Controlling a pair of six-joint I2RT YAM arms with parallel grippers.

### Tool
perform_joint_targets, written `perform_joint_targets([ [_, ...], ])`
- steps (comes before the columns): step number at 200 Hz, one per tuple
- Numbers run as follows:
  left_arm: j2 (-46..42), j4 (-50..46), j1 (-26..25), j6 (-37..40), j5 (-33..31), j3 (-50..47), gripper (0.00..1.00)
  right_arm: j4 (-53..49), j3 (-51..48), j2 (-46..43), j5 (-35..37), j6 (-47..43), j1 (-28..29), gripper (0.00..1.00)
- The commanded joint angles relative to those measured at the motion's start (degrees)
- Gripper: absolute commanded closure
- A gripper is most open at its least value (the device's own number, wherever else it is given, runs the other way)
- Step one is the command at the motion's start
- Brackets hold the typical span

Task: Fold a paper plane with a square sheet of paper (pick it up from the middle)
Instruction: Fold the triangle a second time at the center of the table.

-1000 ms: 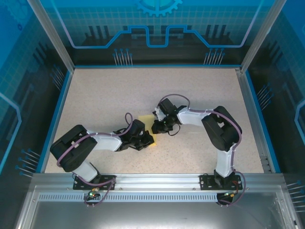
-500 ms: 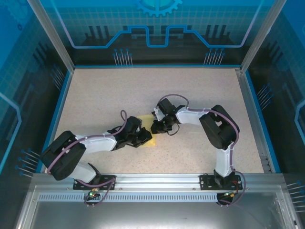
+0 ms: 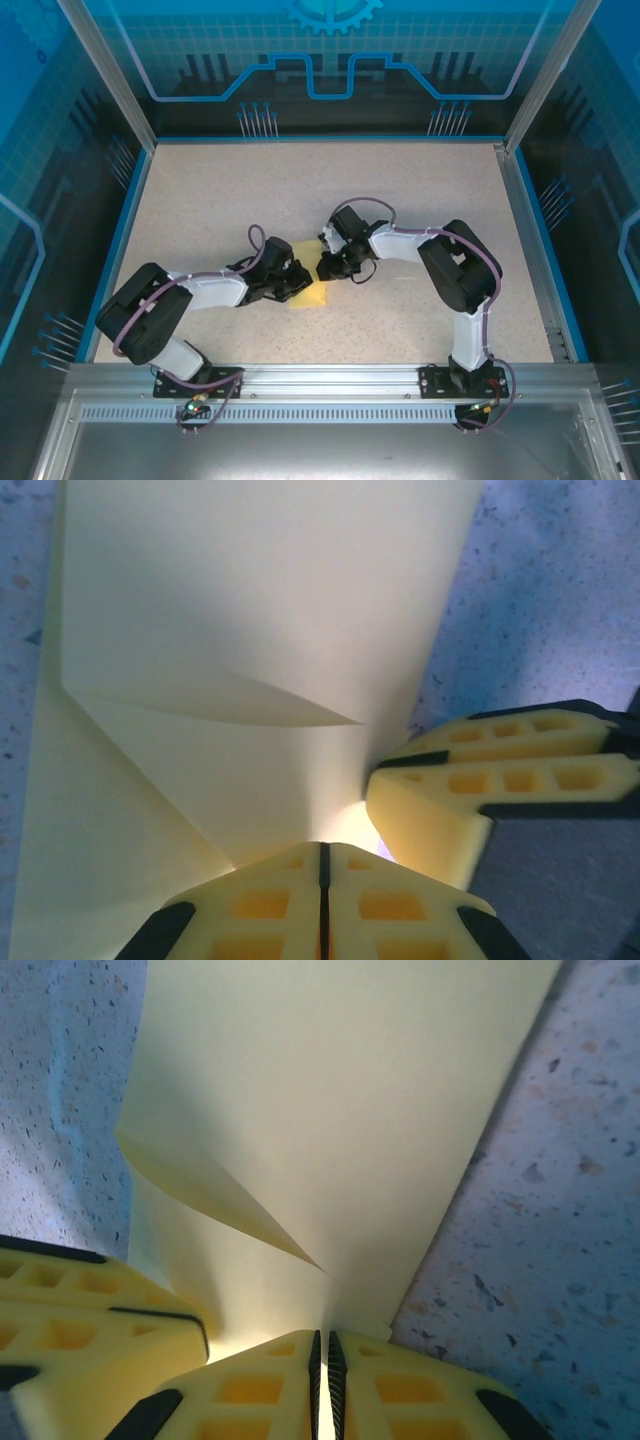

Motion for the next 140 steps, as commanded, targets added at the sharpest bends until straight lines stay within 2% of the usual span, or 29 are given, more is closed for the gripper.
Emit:
perform_joint_targets([
  [1, 1.43, -3.02, 0.43, 0.45, -2.55, 1.67, 0.90, -2.88, 0.32, 2.47, 1.07, -0.90, 0.65, 0.86],
  [36, 1.99, -5.30, 0.44, -2.42, -5.00, 0.48, 0.90, -3.25, 0.49, 2.96, 1.65, -0.96, 0.63, 0.86],
  [76, 3.22, -5.02, 0.43, -4.68, -4.66, -1.04, 0.91, -2.39, 1.49, 1.83, -0.03, -0.74, 0.56, 0.86],
  [108, 3.75, -5.74, 0.43, -5.71, -4.42, -1.12, 0.91, -1.70, 0.93, -4.50, -1.66, -0.91, 0.21, 0.86],
  [140, 4.52, -6.26, 0.43, -6.43, -3.84, -0.87, 0.91, -2.58, -4.92, -10.72, -1.82, -2.11, 1.14, 0.86],
])
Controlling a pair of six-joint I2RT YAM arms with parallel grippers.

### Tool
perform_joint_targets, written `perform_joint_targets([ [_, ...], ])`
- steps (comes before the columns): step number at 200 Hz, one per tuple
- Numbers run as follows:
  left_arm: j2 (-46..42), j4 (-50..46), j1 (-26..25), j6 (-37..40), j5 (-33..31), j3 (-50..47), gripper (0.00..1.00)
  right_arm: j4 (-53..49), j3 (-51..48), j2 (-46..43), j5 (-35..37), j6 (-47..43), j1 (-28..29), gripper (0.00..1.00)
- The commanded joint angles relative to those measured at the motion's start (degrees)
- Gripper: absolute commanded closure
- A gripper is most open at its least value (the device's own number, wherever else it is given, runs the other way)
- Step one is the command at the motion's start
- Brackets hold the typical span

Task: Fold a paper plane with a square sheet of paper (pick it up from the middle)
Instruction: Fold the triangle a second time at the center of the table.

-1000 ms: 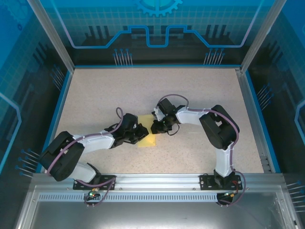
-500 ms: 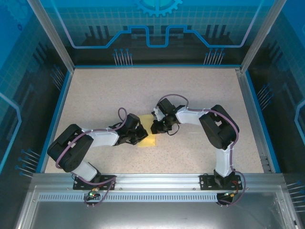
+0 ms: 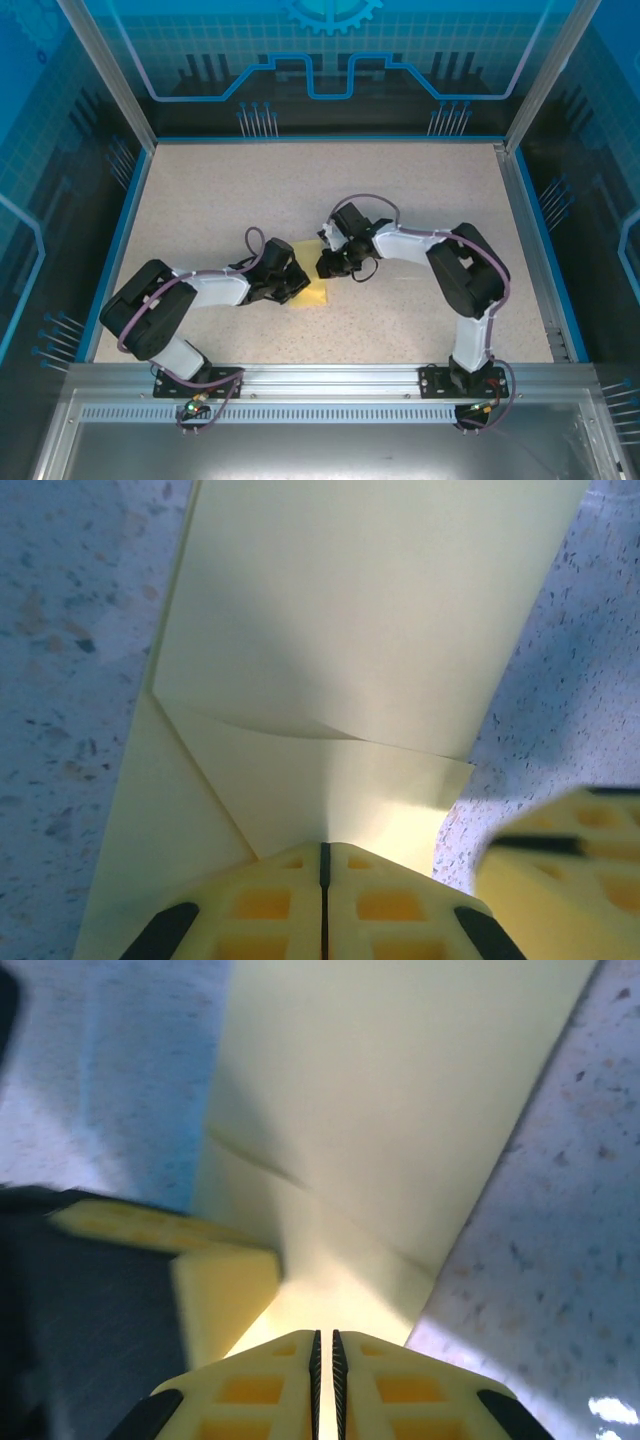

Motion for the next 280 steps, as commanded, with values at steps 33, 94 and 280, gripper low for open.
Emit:
perform_joint_targets([
  [33, 3.83, -5.46, 0.40, -1.51, -0.68, -0.70, 0.91, -3.44, -6.43, -7.37, 0.57, -0.52, 4.50, 0.87],
  [94, 3.50, -7.19, 0.46, -1.48, -0.98, -0.69, 0.91, -5.20, -2.76, -1.25, 4.00, 0.29, 7.34, 0.89],
  [280, 3.50, -7.56, 0.41, -0.07, -0.37, -0.17, 0.91, -3.33, -3.46, -1.65, -3.05, 1.00, 4.05, 0.88],
])
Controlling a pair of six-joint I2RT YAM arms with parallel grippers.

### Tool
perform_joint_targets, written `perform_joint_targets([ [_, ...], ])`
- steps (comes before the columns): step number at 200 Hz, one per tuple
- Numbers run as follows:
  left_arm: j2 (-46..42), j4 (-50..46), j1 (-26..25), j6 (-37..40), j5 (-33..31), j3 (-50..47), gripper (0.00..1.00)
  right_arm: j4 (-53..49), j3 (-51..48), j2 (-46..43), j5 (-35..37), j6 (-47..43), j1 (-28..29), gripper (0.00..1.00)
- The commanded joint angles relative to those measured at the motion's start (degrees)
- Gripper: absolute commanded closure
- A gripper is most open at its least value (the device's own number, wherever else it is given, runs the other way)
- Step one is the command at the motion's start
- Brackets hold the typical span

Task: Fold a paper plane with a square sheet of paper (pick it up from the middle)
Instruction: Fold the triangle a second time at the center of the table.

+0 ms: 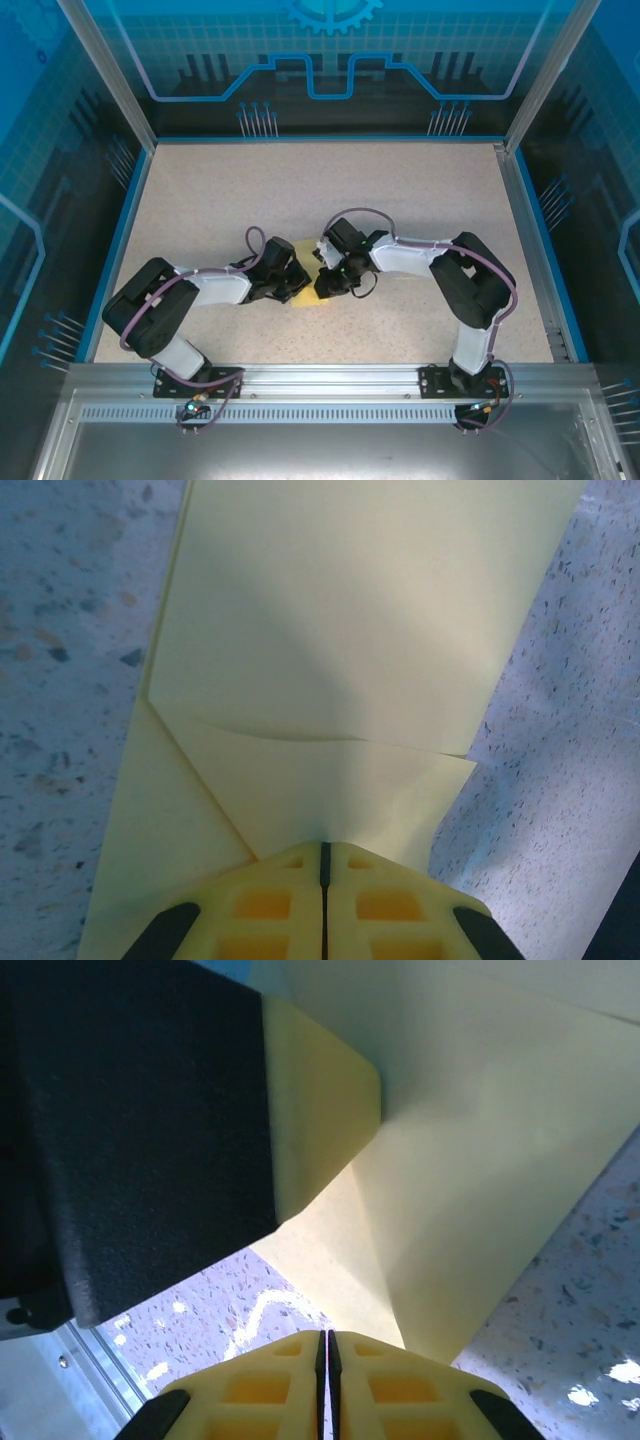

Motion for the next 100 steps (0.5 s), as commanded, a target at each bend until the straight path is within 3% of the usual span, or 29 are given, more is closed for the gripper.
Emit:
perform_joint_targets([
  [1, 2.64, -7.78, 0.36, 1.20, -0.75, -0.84, 0.91, 0.17, -0.37, 0.08, -1.82, 0.75, -1.03, 0.88],
  [100, 2.66, -7.79, 0.36, 1.12, -0.79, -1.02, 0.91, -0.51, -0.91, 4.61, -1.65, -0.49, -1.66, 0.88],
])
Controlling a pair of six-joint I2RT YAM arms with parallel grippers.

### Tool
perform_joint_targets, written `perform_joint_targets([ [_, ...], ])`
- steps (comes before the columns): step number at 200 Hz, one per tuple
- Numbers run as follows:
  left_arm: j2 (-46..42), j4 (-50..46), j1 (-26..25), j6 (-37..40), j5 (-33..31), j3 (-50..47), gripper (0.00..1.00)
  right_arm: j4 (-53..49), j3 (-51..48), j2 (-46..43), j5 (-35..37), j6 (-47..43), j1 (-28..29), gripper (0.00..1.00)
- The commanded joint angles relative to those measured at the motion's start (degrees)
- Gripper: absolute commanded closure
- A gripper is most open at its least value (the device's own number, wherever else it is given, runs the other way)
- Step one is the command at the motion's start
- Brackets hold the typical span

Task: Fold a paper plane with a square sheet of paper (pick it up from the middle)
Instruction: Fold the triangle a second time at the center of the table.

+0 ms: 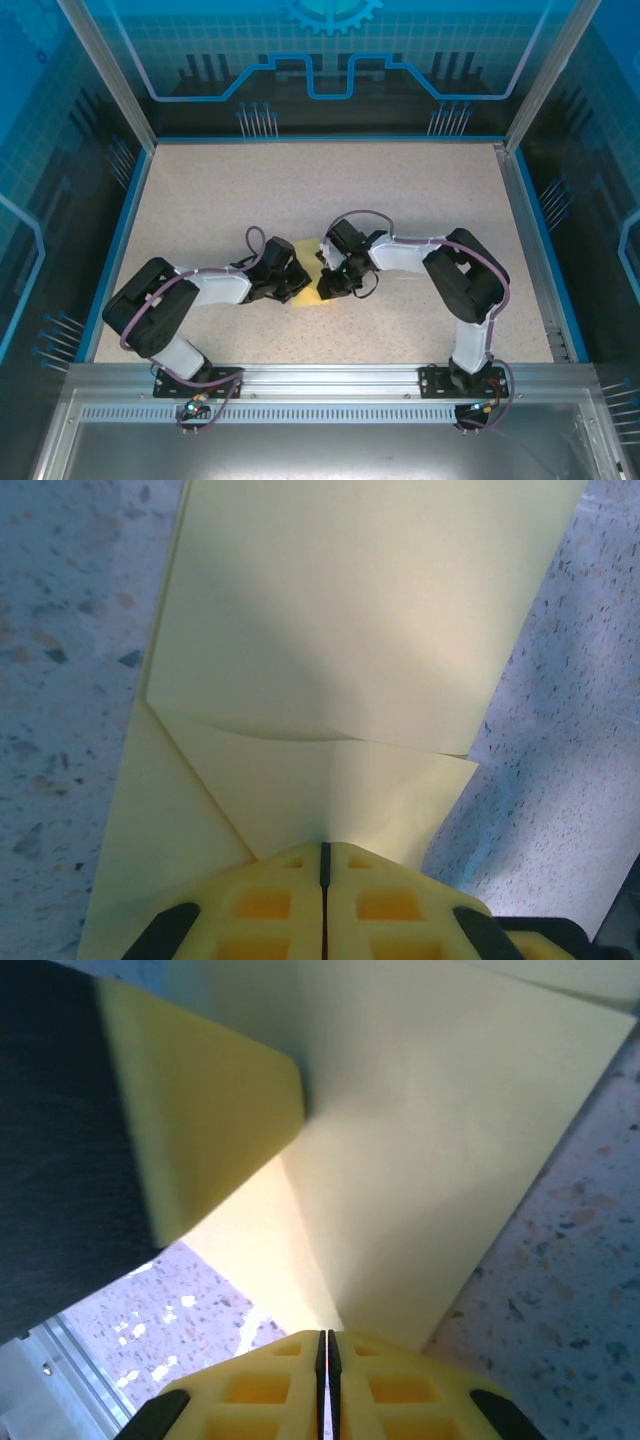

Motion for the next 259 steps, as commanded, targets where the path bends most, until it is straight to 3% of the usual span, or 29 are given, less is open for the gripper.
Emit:
perform_joint_targets([
  [1, 2.56, -7.79, 0.38, 0.97, -0.82, -1.06, 0.91, -0.59, -0.75, 1.66, -0.92, -0.44, -0.58, 0.88],
  [103, 3.03, -9.21, 0.49, 0.34, -1.39, -1.14, 0.92, -3.68, -2.90, 1.86, -1.90, -2.36, -1.24, 0.89],
  [158, 2.91, -9.42, 0.88, 0.20, -1.33, -1.81, 0.93, -5.03, -7.61, -4.11, -1.49, -3.81, -2.09, 0.89],
  [198, 2.74, -8.63, 0.87, 1.32, -0.14, -1.15, 0.93, -0.96, -5.44, -10.08, 0.49, -2.12, -2.62, 0.88],
  [259, 2.29, -8.40, 0.87, 1.76, 0.48, -0.98, 0.93, 1.32, 1.04, -1.36, 0.56, -1.58, -0.74, 0.88],
])
